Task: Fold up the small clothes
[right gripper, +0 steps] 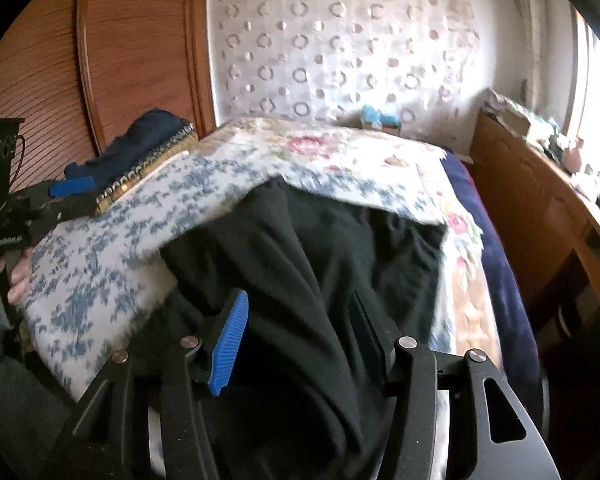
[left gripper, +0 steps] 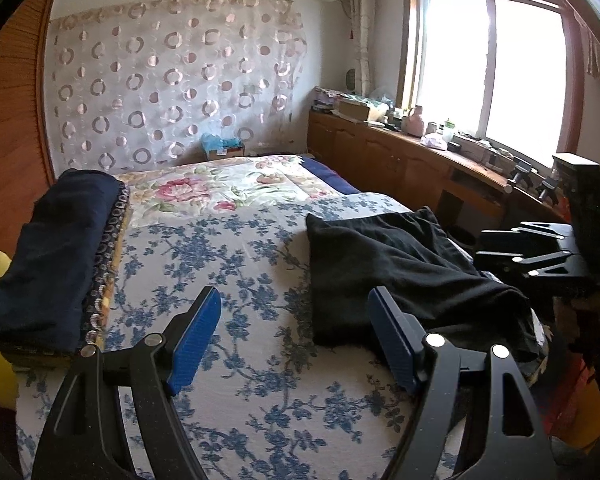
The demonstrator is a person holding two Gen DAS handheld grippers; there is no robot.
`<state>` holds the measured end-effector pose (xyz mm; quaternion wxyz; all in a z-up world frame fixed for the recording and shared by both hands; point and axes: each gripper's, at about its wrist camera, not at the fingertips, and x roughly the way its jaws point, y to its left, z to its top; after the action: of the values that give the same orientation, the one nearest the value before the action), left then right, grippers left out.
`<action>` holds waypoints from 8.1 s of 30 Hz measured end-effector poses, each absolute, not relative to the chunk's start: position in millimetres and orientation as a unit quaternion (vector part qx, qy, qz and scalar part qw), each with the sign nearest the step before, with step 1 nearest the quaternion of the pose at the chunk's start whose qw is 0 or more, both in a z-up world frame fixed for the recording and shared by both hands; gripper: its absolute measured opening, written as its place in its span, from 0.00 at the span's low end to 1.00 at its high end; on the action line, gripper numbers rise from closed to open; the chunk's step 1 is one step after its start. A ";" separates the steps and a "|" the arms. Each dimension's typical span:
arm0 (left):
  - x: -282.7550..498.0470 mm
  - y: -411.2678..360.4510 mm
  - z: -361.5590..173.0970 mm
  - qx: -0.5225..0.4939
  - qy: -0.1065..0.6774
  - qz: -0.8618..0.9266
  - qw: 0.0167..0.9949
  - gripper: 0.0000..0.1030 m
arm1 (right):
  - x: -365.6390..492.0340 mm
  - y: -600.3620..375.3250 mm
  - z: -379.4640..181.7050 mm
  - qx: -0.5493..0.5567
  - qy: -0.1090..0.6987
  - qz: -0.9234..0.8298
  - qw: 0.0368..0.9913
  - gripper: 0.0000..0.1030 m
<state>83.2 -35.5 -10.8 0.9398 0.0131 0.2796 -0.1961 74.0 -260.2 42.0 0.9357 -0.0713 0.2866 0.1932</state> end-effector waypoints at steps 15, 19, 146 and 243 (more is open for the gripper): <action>88.0 9.6 -15.8 -0.008 0.277 -0.144 0.950 0.75 | 153.8 -174.2 22.9 -0.118 0.325 0.295 0.891 0.53; 88.1 14.1 -18.8 -0.012 0.279 -0.141 0.950 0.75 | 169.7 -149.8 7.6 -0.136 0.348 0.323 0.869 0.53; 41.3 -103.8 -79.2 0.055 0.423 -0.338 0.839 0.03 | 49.7 -381.1 -31.5 -0.038 0.424 0.089 0.900 0.51; 182.5 -135.2 -4.2 0.022 0.373 -0.320 0.871 0.03 | 127.6 -422.5 51.9 0.000 0.284 0.148 0.947 0.08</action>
<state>182.5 -135.2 -4.2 0.8708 0.0221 0.3729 -0.3198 127.6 -422.5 51.9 0.9474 -0.0002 0.2837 0.1482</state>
